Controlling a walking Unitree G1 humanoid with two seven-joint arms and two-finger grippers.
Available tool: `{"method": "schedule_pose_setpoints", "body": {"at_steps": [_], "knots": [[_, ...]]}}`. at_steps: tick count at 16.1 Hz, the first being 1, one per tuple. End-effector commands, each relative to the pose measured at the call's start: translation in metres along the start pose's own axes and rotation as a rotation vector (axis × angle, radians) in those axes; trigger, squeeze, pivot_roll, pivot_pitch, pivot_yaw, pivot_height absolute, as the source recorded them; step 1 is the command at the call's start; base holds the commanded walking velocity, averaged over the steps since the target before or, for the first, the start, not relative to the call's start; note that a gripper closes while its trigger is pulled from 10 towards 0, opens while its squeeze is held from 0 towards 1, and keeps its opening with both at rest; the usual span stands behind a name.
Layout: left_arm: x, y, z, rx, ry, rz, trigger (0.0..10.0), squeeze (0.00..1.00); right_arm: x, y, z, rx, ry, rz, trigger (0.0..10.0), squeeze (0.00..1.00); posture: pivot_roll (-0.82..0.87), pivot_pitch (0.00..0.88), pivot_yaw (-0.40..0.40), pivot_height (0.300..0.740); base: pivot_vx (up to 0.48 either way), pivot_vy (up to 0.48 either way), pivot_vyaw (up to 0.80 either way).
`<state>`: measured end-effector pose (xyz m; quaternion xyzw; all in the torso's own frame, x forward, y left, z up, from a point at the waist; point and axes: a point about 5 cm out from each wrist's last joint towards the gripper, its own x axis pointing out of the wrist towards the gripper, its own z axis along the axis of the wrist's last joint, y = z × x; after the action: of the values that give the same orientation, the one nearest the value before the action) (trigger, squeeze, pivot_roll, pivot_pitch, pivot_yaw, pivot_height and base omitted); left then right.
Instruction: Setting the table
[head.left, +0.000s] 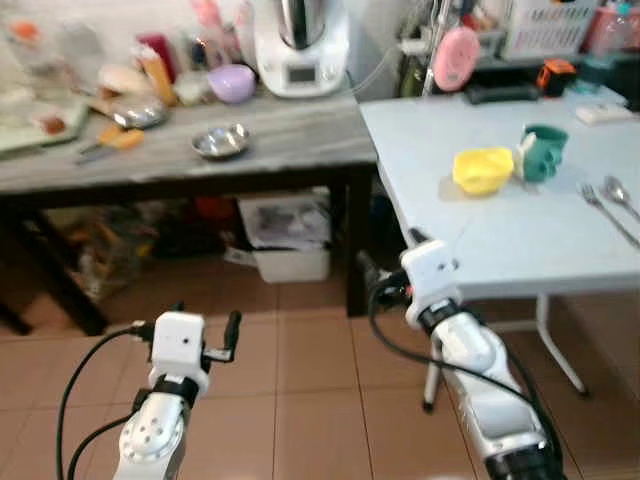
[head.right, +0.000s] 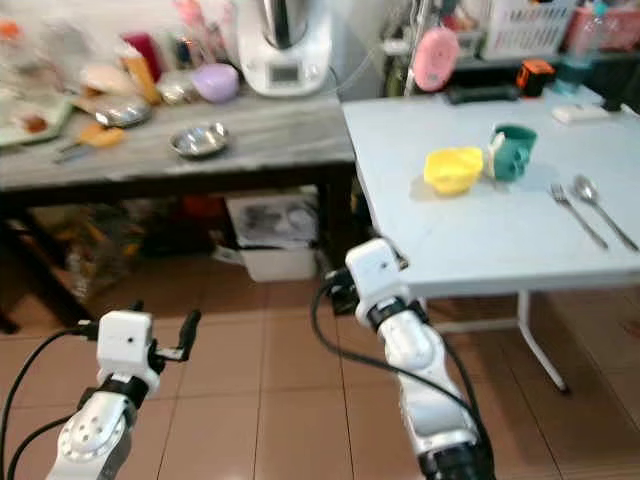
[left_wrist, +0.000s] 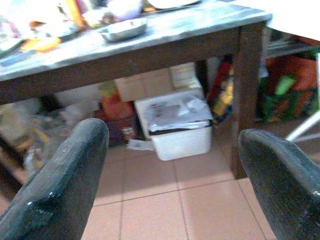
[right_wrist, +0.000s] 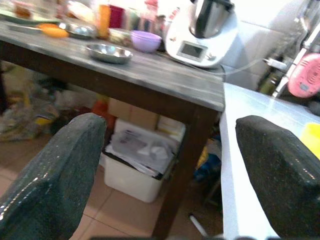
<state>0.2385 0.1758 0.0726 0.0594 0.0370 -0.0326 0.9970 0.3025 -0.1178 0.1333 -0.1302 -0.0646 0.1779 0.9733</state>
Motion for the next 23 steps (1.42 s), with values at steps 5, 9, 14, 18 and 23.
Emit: {"method": "schedule_pose_setpoints", "body": {"at_steps": [5,9,14,18,23], "knots": [[0.001,-0.002,0.001,0.009,0.002,-0.006,10.0,0.0,-0.001,-0.005,0.001,-0.006,-0.006,-0.023,10.0,0.0,-0.17,0.0,0.094,0.74,0.0,-0.343,0.49],[-0.001,0.018,-0.002,0.05,0.011,0.081,10.0,0.0,-0.015,-0.021,-0.006,-0.03,0.016,-0.141,10.0,0.0,-0.18,0.0,0.103,0.74,0.0,-0.304,0.0],[-0.013,0.04,-0.009,0.065,0.038,0.184,10.0,0.0,-0.044,-0.035,-0.015,-0.092,0.062,-0.263,10.0,0.0,-0.18,0.0,0.105,0.74,0.0,0.0,0.0],[-0.014,0.058,-0.008,0.152,0.032,0.299,10.0,0.0,-0.071,-0.035,-0.026,-0.115,0.124,-0.302,10.0,0.0,-0.22,0.0,0.119,0.74,0.0,0.0,0.0],[0.001,0.086,0.035,0.27,-0.087,0.236,10.0,0.0,-0.086,-0.049,-0.021,-0.117,0.152,-0.351,10.0,0.0,-0.26,0.005,0.124,0.74,0.0,0.0,0.0]]}}
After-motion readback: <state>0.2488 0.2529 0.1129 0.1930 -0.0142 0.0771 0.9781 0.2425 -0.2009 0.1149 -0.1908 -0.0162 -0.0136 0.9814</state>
